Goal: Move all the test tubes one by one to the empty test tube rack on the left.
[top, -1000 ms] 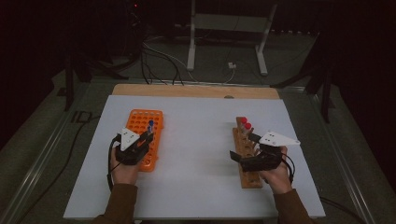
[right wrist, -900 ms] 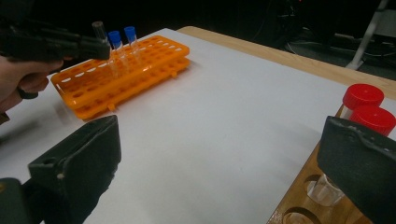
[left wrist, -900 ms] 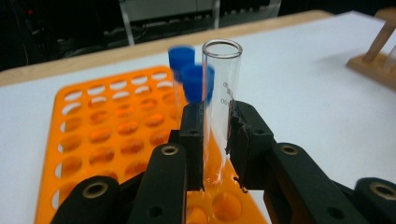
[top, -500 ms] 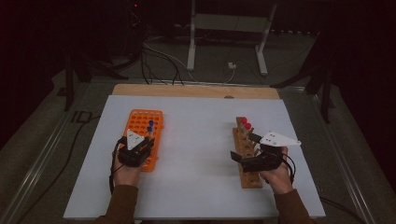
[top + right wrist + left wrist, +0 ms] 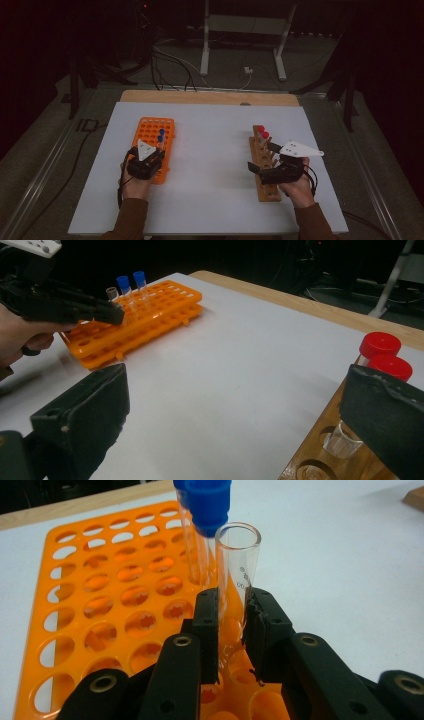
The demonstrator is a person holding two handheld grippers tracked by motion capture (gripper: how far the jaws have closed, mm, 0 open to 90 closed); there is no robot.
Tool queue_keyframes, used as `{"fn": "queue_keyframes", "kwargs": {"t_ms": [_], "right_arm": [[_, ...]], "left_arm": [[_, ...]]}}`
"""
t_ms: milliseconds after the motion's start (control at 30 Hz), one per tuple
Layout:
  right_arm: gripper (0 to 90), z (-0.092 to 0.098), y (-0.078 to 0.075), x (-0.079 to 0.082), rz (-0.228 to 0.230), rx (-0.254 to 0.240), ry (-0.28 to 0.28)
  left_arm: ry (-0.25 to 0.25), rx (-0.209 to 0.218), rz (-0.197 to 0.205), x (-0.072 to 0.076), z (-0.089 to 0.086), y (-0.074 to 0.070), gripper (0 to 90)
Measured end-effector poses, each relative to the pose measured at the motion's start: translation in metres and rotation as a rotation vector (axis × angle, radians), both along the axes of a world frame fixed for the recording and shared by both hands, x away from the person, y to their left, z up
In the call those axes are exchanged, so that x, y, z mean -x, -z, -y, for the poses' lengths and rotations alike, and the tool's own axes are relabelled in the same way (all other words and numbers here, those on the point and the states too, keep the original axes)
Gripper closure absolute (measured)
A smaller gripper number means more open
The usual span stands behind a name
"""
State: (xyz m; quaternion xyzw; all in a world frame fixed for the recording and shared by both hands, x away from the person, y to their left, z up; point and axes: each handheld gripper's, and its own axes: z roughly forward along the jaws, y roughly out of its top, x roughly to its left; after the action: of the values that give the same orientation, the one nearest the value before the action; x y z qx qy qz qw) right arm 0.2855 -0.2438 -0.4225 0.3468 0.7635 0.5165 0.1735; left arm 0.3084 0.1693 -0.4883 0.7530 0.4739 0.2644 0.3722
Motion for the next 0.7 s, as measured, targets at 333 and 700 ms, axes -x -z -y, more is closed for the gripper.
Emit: {"fn": "queue_keyframes", "kwargs": {"t_ms": [333,700], "right_arm": [[0.2,0.008,-0.001,0.000,0.014,0.019,0.028],[1.4,0.020,0.010,-0.011,-0.021,0.050,0.085]], "left_arm": [[-0.015,0.051,0.016,0.002,-0.003,-0.001,62.8],[-0.008,0.198,0.107,0.010,-0.012,-0.015,20.2]]}}
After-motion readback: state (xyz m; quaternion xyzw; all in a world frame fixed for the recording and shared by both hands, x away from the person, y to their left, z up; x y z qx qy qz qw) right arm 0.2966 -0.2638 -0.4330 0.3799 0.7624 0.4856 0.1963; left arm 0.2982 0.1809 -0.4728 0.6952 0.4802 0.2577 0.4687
